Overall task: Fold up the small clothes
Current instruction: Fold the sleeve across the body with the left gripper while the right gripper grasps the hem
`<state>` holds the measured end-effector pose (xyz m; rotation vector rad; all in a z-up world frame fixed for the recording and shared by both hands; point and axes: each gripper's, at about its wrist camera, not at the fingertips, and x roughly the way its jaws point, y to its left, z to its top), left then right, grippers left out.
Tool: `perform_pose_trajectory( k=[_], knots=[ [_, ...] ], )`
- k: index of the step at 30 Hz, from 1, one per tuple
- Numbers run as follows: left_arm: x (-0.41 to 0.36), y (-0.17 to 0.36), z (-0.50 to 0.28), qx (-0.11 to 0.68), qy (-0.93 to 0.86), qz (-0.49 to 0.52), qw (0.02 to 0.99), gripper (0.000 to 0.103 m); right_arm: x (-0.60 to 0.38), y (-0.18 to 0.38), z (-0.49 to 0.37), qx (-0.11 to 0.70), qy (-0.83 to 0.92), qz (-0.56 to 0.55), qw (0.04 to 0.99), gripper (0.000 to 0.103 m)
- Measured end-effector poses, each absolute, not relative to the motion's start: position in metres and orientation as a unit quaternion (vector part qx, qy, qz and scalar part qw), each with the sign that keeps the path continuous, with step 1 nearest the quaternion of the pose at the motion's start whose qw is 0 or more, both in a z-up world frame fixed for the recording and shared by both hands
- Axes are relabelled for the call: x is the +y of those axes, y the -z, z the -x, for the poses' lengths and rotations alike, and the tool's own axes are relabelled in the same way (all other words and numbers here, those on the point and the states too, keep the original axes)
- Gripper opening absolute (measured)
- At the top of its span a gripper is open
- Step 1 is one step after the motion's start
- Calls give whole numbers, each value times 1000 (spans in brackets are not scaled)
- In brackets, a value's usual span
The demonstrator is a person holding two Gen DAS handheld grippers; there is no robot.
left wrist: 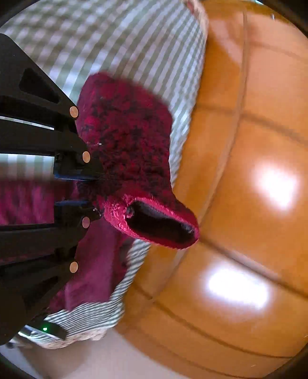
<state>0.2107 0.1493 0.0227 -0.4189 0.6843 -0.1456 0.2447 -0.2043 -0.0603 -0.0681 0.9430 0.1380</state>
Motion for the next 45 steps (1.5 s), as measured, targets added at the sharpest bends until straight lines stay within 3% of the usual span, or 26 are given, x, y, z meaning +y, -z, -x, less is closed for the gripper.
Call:
perform_pose_trajectory(
  k=[3, 6, 9, 11, 12, 19, 25, 28, 30, 33, 39, 45],
  knots=[
    [102, -3, -223, 367, 104, 186, 905, 11, -204, 61, -245, 454, -67, 32, 888, 101],
    [64, 22, -230, 404, 116, 145, 896, 25, -206, 60, -244, 453, -69, 26, 888, 101],
    [48, 34, -228, 417, 131, 128, 890, 44, -210, 60, -244, 453, -74, 16, 888, 101],
    [49, 35, -222, 417, 150, 134, 886, 82, -212, 60, -244, 454, -77, 8, 887, 101],
    [54, 31, -217, 412, 158, 146, 885, 84, -213, 59, -244, 455, -79, 6, 887, 101],
    [83, 10, -184, 383, 137, 145, 902, 84, -214, 35, -246, 449, -88, -49, 888, 100],
    [146, 29, -171, 396, 5, 166, 903, 84, -152, 18, -263, 461, -201, -148, 851, 90],
    [169, 41, -165, 408, -48, 180, 894, 84, -103, 36, -285, 494, -201, -128, 836, 71],
    [180, 45, -162, 409, -67, 189, 890, 85, -85, 41, -294, 502, -196, -114, 834, 40],
    [188, 47, -162, 411, -90, 184, 888, 84, -77, 14, -295, 475, -202, -91, 852, 11],
    [174, 47, -186, 418, -96, 181, 885, 85, -110, -83, -278, 347, -200, -67, 914, 10],
    [150, 50, -225, 433, -107, 161, 880, 84, -171, -133, -268, 265, -134, -56, 953, 9]
  ],
)
